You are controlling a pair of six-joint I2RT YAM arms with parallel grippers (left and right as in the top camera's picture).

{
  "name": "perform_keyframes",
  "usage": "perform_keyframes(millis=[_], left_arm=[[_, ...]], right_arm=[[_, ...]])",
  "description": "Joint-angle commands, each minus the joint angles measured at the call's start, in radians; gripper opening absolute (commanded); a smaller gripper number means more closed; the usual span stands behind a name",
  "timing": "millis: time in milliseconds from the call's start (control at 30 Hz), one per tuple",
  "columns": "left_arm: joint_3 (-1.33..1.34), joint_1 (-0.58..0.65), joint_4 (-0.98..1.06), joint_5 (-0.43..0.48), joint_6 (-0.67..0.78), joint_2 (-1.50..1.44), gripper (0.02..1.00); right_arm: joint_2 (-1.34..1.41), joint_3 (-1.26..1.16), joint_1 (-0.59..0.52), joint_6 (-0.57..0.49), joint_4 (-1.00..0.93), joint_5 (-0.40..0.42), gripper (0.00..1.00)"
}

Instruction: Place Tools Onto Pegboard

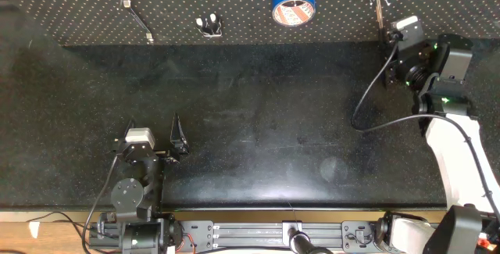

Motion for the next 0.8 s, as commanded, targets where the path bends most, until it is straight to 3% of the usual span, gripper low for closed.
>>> perform_keyframes(millis=[33,133,433,800], left_arm=[[-0.001,0.004,-0.008,0.011,0.009,-0.010,0.996],[-0.001,0.004,-0.008,0.011,0.009,-0.010,0.996],[-0.001,0.004,-0.008,0.011,0.009,-0.010,0.996],[-0.001,0.004,-0.008,0.011,0.009,-0.010,0.998]], right_arm=[[0.013,-0.002,0.005,0.013,0.004,0.005,0.715],[-0.003,-0.002,0.005,0.013,0.000,0.005,0.952],[-0.255,-0.108,0.005,0.013,-0.096,0.005,0.961],[-0.877,-0.665,0.005,0.113,0.262,0.005,0.963]])
